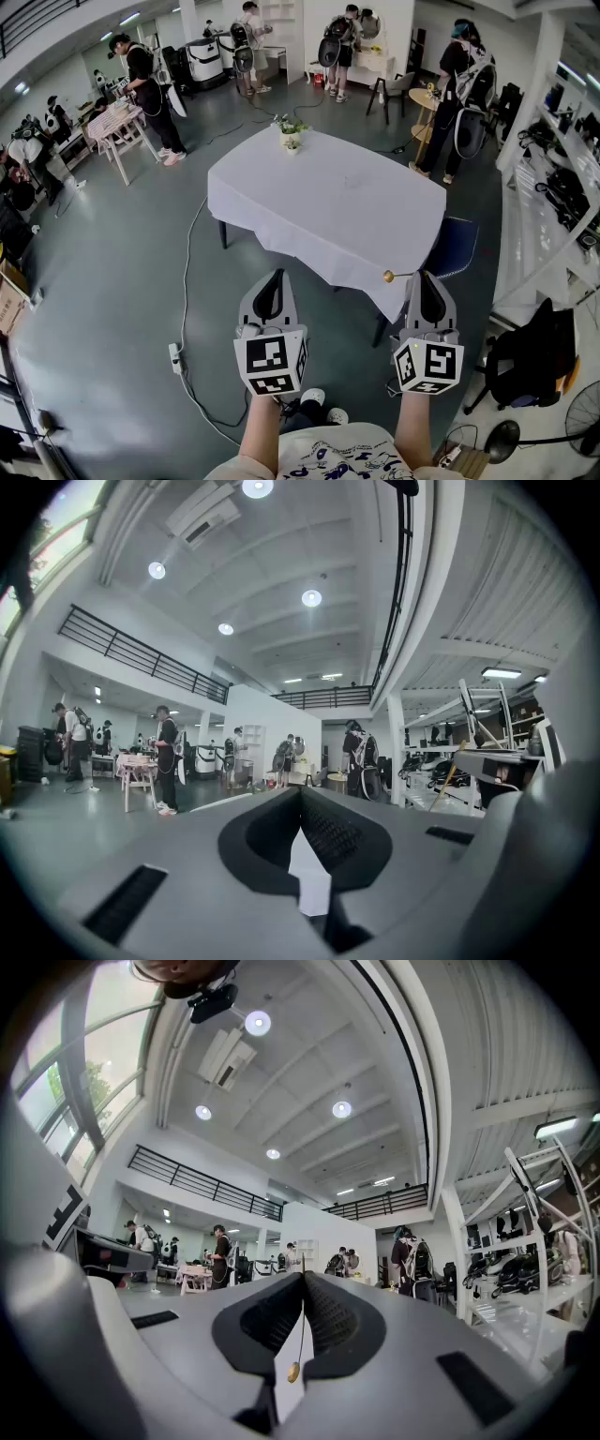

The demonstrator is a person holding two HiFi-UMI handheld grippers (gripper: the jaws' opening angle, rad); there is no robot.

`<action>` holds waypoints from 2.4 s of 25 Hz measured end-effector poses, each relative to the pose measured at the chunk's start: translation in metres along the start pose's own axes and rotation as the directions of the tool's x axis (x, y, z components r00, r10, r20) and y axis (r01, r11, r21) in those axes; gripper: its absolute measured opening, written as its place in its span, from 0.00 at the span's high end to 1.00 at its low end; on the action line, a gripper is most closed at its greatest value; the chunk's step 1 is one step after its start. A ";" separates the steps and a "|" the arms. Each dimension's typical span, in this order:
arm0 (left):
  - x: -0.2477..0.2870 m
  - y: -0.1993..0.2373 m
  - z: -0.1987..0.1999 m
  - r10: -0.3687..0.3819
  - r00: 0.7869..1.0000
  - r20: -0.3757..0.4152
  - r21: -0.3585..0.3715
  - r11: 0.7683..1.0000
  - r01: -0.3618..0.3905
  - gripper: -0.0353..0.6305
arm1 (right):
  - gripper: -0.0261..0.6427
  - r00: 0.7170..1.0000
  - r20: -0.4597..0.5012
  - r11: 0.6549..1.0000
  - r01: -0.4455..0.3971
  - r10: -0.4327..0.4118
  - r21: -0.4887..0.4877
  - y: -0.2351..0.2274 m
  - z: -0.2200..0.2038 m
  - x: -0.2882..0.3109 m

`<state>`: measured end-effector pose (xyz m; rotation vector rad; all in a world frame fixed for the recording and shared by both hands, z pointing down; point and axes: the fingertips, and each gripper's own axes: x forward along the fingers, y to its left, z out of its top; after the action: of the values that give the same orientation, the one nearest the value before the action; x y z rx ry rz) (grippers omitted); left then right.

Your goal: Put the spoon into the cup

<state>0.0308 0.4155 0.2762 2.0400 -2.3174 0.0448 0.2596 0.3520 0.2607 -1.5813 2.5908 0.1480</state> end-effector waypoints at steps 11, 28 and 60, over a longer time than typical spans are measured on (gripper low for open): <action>0.006 0.007 -0.005 0.000 1.000 -0.006 -0.002 1.000 0.000 0.93 | 0.94 1.000 -0.011 1.000 0.000 0.000 0.005 0.006 -0.008 0.008; 0.073 0.059 -0.015 -0.043 0.999 -0.011 0.004 0.999 0.043 0.93 | 0.93 0.999 -0.002 0.999 0.041 -0.041 0.035 0.034 -0.033 0.079; 0.374 0.064 -0.016 0.035 0.998 -0.055 -0.007 0.999 -0.035 0.93 | 0.93 0.998 -0.026 0.998 -0.063 0.064 0.023 -0.060 -0.086 0.384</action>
<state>-0.0795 0.0538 0.3153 1.9688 -2.3171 0.0923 0.1349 -0.0251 0.2912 -1.5043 2.6547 0.1033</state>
